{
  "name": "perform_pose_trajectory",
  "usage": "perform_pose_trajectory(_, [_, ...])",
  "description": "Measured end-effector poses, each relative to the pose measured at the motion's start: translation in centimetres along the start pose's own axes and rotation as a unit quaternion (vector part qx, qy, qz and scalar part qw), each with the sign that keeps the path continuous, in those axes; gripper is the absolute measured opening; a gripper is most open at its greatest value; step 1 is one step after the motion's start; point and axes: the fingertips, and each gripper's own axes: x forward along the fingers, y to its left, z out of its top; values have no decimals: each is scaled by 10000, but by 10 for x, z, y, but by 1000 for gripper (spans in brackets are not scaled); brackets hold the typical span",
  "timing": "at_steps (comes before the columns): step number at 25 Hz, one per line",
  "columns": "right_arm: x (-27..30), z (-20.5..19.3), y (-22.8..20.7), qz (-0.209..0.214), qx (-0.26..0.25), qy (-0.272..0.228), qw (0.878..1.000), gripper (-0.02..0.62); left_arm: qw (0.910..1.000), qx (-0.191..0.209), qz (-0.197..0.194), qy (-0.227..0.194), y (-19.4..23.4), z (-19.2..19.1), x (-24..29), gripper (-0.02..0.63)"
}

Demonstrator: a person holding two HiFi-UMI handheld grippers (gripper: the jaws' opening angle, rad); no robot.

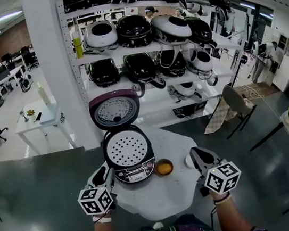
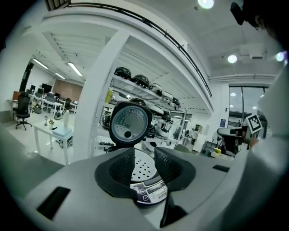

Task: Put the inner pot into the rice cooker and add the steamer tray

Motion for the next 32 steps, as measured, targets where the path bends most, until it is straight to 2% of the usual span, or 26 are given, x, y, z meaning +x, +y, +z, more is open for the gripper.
perform_pose_trajectory(5, [-14,5,-3,243,82,4,9997,5,9990,-73,-390,-209,-53,7,-15,138])
perform_pose_trajectory(10, [-45,11,-15,387,-64,31,9992,5,9979,172,-535,-306,-116,7,-29,138])
perform_pose_trajectory(13, [-70,16,-22,500,-24,-16,9987,5,9976,322,-372,-478,-141,13,-40,133])
perform_pose_trajectory(18, [-115,15,-45,534,52,-15,9986,5,9962,319,-200,-787,-182,20,-56,123])
perform_pose_trajectory(21, [-138,15,-56,538,37,-47,9985,5,9938,516,-81,-977,-205,22,-70,118])
perform_pose_trajectory(26, [-170,29,-67,569,-88,-250,9980,5,9880,615,221,-1397,-229,26,-100,80])
perform_pose_trajectory(32, [-187,38,-76,682,48,-455,9966,5,9830,755,540,-1585,-242,24,-122,37])
